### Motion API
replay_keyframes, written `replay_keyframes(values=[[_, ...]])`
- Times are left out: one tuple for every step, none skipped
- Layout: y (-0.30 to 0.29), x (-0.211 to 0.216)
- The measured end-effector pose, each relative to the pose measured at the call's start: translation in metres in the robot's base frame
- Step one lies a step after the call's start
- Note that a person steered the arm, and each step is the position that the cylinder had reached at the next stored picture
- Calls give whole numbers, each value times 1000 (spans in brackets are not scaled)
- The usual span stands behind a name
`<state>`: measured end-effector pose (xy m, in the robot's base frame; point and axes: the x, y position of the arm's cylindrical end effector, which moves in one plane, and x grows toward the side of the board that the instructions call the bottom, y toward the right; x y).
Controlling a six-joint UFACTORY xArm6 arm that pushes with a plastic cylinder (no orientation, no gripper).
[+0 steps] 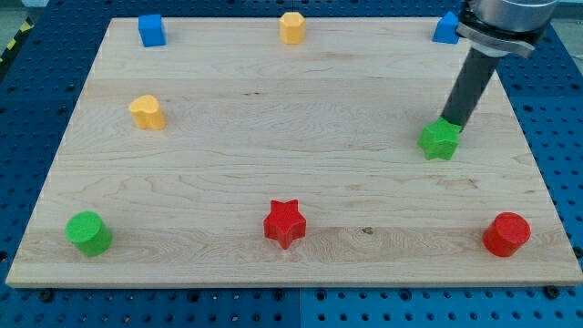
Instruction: Slide the green star to the top left of the red circle
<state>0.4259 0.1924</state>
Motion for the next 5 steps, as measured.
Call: replay_keyframes(values=[[-19, 4], [-23, 18], [-23, 43], [-27, 64], [-29, 79]])
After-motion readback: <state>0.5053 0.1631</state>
